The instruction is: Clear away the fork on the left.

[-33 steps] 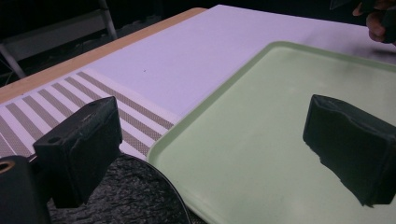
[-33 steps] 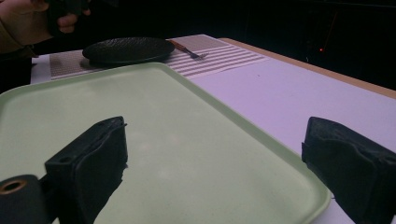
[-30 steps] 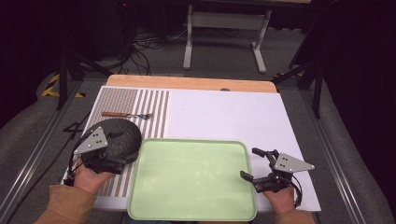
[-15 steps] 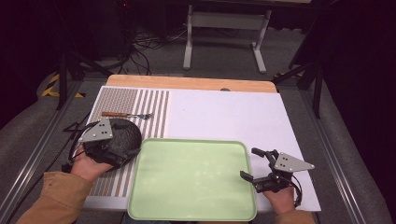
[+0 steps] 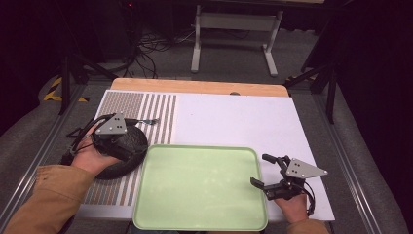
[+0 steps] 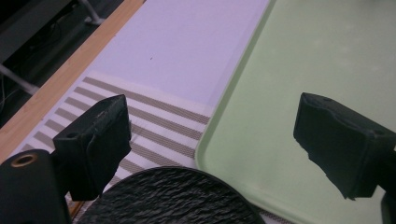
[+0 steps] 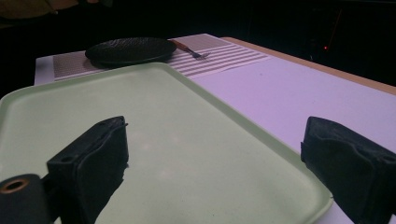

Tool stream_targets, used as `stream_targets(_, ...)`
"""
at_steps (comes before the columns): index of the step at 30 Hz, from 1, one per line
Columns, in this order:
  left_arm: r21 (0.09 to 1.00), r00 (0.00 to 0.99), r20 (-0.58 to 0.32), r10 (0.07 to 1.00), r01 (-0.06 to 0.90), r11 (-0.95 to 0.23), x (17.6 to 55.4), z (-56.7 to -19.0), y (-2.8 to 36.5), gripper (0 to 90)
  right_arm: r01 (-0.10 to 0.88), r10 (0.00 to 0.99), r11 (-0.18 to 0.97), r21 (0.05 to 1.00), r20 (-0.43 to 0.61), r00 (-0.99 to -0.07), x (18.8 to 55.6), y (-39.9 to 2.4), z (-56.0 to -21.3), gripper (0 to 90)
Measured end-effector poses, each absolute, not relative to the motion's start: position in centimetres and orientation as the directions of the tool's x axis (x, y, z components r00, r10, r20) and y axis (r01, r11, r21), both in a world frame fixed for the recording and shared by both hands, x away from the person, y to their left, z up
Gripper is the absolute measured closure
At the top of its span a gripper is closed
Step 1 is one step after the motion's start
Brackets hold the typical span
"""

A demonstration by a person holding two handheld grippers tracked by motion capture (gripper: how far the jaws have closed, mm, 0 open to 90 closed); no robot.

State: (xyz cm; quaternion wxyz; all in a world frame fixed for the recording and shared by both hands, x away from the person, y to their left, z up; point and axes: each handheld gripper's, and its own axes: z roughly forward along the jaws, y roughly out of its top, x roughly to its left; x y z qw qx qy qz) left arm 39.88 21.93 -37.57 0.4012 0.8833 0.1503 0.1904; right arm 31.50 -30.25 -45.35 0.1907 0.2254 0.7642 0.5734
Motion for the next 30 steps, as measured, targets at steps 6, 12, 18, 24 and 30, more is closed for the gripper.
stream_targets(6,0.72,0.875,0.25,0.414,0.118,-0.684,41.4,-37.0,22.1,11.6,0.136,0.558,0.251,0.958,-0.028,-0.829,31.3,-30.2,-45.5,8.3)
stream_targets(12,0.681,0.865,0.281,0.415,0.124,-0.721,42.8,-37.1,22.4,12.1,0.143,0.557,0.266,0.953,-0.031,-0.83,31.2,-30.3,-45.5,8.6)
stream_targets(18,0.634,0.854,0.33,0.403,0.115,-0.765,44.0,-37.3,22.5,13.5,0.153,0.559,0.273,0.95,-0.027,-0.829,31.2,-30.4,-45.5,8.8)
stream_targets(24,0.586,0.839,0.384,0.385,0.101,-0.804,45.5,-37.3,22.6,16.4,0.162,0.566,0.283,0.945,-0.028,-0.824,31.3,-30.5,-45.4,9.5)
stream_targets(30,0.568,0.838,0.377,0.395,0.128,-0.813,47.4,-37.3,22.7,17.2,0.161,0.573,0.291,0.943,-0.036,-0.819,31.2,-30.3,-45.3,9.6)
